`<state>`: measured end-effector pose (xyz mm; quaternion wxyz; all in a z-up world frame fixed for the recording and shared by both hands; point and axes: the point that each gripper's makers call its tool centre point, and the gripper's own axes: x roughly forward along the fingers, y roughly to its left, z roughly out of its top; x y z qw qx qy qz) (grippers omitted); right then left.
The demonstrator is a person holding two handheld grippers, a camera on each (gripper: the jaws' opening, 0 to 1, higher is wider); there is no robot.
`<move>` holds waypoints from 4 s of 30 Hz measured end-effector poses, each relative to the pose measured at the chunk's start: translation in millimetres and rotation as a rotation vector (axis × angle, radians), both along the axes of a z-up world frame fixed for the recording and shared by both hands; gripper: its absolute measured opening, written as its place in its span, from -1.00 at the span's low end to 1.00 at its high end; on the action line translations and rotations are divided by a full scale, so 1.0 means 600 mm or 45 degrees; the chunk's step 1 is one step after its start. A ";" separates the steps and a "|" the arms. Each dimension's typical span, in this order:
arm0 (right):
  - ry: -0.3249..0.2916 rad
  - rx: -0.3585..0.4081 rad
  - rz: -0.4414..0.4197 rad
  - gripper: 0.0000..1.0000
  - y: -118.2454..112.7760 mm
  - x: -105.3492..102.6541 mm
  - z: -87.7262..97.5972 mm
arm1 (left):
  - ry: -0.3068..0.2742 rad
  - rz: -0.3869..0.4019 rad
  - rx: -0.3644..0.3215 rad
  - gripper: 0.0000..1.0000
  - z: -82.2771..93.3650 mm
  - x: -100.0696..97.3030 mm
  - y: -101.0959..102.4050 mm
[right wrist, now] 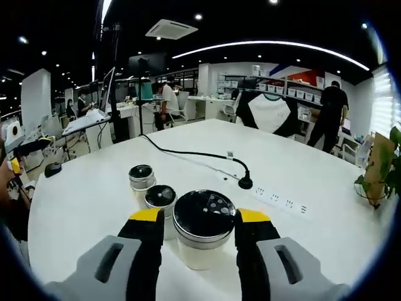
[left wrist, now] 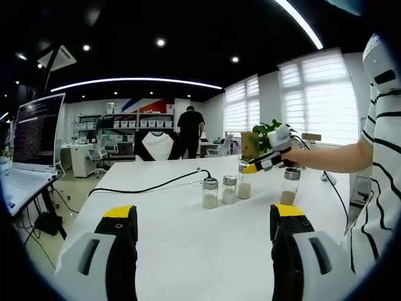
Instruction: Rotate the seasoning bottle until the label or dispensing opening points toward the visible target arrow and the bottle remains upright within the marked orientation range
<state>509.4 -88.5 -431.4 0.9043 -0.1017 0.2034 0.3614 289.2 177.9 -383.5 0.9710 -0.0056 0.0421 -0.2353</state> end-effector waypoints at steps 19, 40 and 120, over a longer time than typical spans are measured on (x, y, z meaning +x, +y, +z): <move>0.006 -0.094 -0.038 -0.27 -0.004 -0.059 0.023 | -0.031 0.008 -0.036 0.83 0.004 -0.017 -0.007; -0.004 -0.102 0.090 -0.27 0.041 -0.208 0.035 | -0.076 -0.045 -0.051 0.82 0.017 -0.040 -0.046; -0.490 0.319 -0.457 0.15 -0.294 -0.332 0.135 | -0.143 -0.202 -0.122 0.69 0.057 0.006 -0.145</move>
